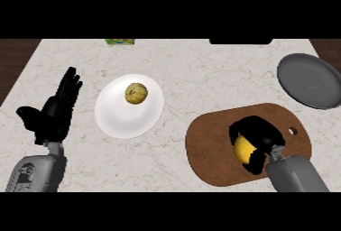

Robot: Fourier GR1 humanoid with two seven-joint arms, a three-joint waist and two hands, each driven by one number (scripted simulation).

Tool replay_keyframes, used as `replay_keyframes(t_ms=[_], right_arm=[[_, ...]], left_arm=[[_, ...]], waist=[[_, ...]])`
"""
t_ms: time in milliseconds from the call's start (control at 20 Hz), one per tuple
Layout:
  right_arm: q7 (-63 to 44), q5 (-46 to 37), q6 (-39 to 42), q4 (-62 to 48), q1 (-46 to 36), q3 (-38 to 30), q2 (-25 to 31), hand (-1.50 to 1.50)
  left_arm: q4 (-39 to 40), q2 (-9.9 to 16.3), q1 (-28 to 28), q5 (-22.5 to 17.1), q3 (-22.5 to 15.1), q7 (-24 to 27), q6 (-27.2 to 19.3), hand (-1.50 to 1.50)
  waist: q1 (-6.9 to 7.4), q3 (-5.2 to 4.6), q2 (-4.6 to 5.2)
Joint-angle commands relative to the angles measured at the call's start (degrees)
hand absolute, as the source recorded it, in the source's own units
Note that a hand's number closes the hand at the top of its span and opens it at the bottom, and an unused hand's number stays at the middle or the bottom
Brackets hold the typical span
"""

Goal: Pick the lemon from the cutting board and place it in the pan

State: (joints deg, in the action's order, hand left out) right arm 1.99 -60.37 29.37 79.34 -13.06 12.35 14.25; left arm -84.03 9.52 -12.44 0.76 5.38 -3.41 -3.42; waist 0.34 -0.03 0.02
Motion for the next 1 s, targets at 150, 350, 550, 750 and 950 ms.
replay_keyframes(t_ms=[150, 350, 550, 750, 950], right_arm=[[-29.0, -1.8, -10.4, -7.1, -10.2, -9.8, -13.9, 1.5], [-33.4, -9.6, -23.4, -4.7, -15.2, -8.3, -14.1, 1.5], [-35.9, -10.5, -32.0, -3.2, -16.7, -7.5, -14.2, 1.5], [-40.7, -13.5, -32.7, -3.9, -24.4, -11.1, -14.1, 1.5], [-37.0, -9.6, -37.8, -5.6, -24.1, -16.0, -10.8, 1.5]], left_arm=[[-0.7, -0.3, -1.7, 0.3, -0.6, -0.9, -0.3, 0.0], [0.9, -0.6, -1.9, 0.6, -0.4, -1.4, -0.8, 0.0], [0.2, 1.3, -1.8, -0.5, 0.9, -1.4, 0.9, 0.0], [-2.0, 1.3, -0.1, -0.8, 0.9, -2.3, 0.8, 0.0], [-1.3, 0.1, -2.0, -0.1, 0.0, -3.8, 0.0, 0.0]], waist=[[1.62, 0.08, 0.47], [0.48, 0.03, 0.19], [0.18, 0.05, -0.01], [0.29, 0.03, -0.12], [-0.08, 0.05, 0.0]])
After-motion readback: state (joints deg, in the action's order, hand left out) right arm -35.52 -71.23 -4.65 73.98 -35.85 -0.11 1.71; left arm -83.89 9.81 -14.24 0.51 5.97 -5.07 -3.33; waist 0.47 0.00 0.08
